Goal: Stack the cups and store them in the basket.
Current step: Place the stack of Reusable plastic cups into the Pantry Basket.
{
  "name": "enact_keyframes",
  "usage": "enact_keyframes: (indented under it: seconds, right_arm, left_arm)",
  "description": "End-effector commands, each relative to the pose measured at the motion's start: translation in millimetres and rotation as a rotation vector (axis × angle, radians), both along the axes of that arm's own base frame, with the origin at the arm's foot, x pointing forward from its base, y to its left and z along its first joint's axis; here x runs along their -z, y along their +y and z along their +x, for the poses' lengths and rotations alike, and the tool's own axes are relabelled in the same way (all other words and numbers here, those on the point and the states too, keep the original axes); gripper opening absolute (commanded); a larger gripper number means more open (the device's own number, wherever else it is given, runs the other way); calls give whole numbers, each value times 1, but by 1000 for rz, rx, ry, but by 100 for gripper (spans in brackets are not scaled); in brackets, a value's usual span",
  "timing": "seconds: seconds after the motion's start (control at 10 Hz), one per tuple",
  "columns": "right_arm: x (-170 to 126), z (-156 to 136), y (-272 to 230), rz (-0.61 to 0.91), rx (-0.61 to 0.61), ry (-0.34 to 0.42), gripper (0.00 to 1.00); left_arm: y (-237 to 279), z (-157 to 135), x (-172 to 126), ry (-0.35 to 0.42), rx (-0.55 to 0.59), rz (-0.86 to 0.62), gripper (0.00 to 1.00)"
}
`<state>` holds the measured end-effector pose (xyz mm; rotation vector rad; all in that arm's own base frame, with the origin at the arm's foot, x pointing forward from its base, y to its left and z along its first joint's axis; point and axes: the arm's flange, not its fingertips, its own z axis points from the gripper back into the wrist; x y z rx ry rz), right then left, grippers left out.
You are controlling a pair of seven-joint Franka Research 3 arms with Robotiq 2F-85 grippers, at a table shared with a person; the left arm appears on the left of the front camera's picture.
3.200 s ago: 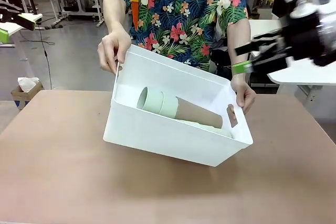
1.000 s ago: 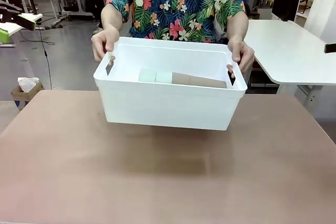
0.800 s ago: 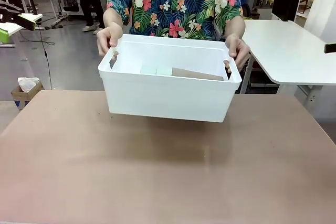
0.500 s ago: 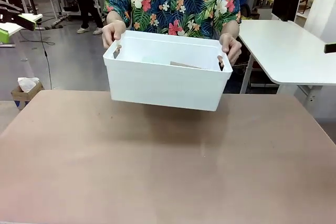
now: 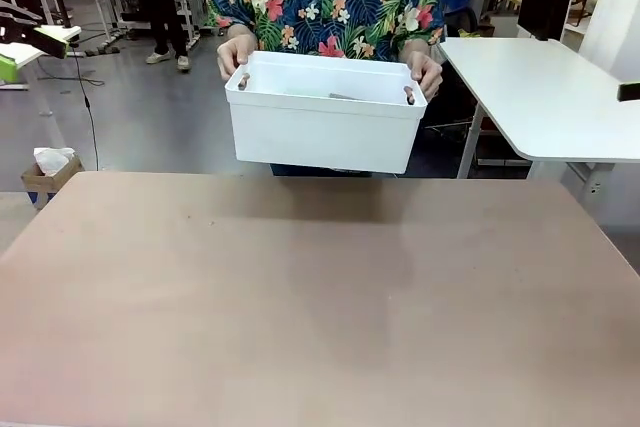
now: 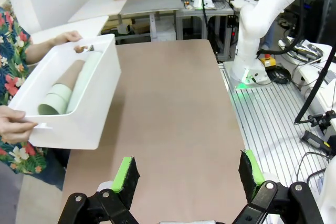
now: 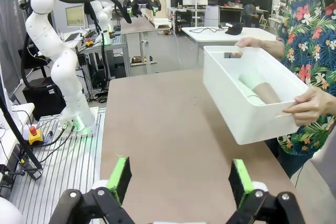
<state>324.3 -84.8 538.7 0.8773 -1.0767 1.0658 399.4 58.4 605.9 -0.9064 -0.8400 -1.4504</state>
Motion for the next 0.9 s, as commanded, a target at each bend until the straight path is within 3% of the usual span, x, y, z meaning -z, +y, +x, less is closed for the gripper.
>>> enact_keyframes:
  seconds: [0.0, 0.8]
  right_arm:
    - [-1, -2, 3, 26, 8, 1, 100]
    - [-1, -2, 3, 26, 8, 1, 100]
  left_arm:
    - [-1, -2, -4, 7, 3, -4, 100]
    - [-1, -2, -4, 7, 3, -4, 100]
